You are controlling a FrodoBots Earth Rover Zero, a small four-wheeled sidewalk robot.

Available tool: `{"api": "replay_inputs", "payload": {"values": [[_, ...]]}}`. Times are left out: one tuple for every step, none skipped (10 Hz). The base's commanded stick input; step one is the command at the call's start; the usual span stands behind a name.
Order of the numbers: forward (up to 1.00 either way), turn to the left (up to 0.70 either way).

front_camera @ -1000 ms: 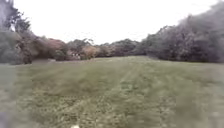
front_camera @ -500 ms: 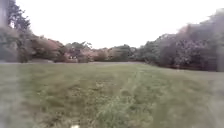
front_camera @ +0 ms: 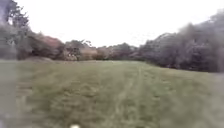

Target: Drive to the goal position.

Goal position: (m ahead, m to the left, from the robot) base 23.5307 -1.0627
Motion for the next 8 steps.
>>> {"api": "replay_inputs", "payload": {"values": [[0.98, 0.00], [0.98, 0.00], [0.98, 0.00], [0.98, 0.00], [0.98, 0.00], [0.98, 0.00], [0.98, 0.00], [0.98, 0.00]]}}
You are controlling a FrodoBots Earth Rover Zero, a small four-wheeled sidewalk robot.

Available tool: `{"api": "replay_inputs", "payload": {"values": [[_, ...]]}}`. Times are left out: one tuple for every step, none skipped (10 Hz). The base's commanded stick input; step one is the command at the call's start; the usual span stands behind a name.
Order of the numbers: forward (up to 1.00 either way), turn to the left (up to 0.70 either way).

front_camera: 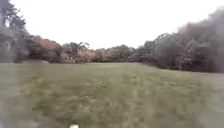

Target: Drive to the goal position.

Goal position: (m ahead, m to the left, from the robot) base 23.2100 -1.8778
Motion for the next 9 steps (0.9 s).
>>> {"api": "replay_inputs", "payload": {"values": [[0.98, 0.00], [0.98, 0.00], [0.98, 0.00], [0.98, 0.00], [0.98, 0.00], [0.98, 0.00], [0.98, 0.00], [0.98, 0.00], [0.98, 0.00]]}}
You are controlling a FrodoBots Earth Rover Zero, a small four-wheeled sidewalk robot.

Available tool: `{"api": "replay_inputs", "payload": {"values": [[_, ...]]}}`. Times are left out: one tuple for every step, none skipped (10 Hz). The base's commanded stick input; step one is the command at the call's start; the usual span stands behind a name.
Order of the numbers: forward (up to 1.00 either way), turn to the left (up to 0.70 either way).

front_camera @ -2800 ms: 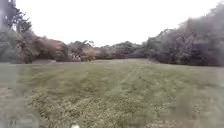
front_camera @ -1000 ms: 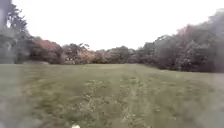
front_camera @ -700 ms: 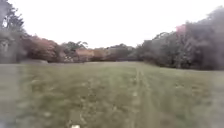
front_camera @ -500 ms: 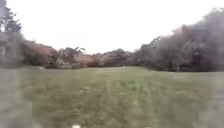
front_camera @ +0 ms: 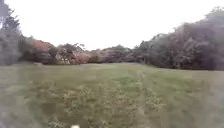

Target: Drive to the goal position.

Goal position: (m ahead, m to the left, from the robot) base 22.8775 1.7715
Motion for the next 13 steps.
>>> {"api": "replay_inputs", "payload": {"values": [[0.98, 0.00], [0.98, 0.00], [0.98, 0.00], [0.98, 0.00], [0.98, 0.00], [0.98, 0.00], [0.98, 0.00], [0.98, 0.00], [0.98, 0.00], [0.98, -0.08], [0.98, -0.20], [0.98, 0.00], [0.98, 0.00]]}}
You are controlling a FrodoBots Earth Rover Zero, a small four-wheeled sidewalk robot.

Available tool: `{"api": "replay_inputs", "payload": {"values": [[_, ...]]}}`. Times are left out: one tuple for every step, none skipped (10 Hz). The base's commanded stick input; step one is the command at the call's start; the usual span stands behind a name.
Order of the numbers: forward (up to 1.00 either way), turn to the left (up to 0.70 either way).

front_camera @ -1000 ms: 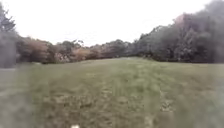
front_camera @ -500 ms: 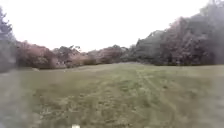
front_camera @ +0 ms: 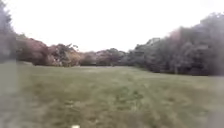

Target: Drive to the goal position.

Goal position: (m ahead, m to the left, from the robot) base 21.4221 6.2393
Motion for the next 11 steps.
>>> {"api": "replay_inputs", "payload": {"values": [[0.98, 0.00], [0.98, 0.00], [0.98, 0.00], [1.00, 0.00], [1.00, 0.00], [1.00, 0.00], [1.00, 0.00], [1.00, 0.00], [1.00, 0.00], [1.00, 0.00], [1.00, 0.00]]}}
